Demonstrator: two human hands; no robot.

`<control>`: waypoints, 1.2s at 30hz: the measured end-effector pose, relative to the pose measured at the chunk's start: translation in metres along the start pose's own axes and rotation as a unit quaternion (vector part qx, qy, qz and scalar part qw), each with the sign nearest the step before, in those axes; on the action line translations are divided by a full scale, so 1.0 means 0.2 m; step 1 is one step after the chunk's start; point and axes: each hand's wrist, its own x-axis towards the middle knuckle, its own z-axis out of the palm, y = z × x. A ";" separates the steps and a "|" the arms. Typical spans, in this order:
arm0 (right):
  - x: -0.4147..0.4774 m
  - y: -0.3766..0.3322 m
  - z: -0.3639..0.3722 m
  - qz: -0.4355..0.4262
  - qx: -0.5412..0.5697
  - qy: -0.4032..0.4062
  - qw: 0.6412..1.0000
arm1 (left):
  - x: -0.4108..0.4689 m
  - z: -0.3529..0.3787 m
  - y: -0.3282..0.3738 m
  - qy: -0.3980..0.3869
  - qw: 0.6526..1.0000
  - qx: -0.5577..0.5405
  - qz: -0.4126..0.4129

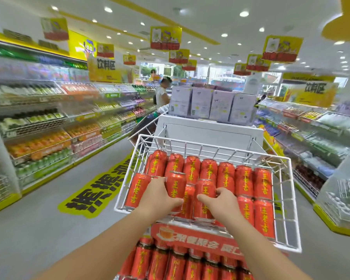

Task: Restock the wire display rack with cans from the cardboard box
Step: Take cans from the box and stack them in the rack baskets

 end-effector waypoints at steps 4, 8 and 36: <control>0.06 0.03 0.08 0.000 -0.006 -0.004 1.000 | 0.01 0.10 0.01 -0.031 0.997 0.074 0.022; 0.07 0.07 0.10 0.015 0.010 -0.007 1.000 | 0.01 0.17 0.03 -0.072 0.987 0.140 0.022; 0.00 0.11 0.16 -0.025 -0.067 -0.059 0.996 | 0.10 0.17 -0.10 -0.042 0.897 0.402 0.178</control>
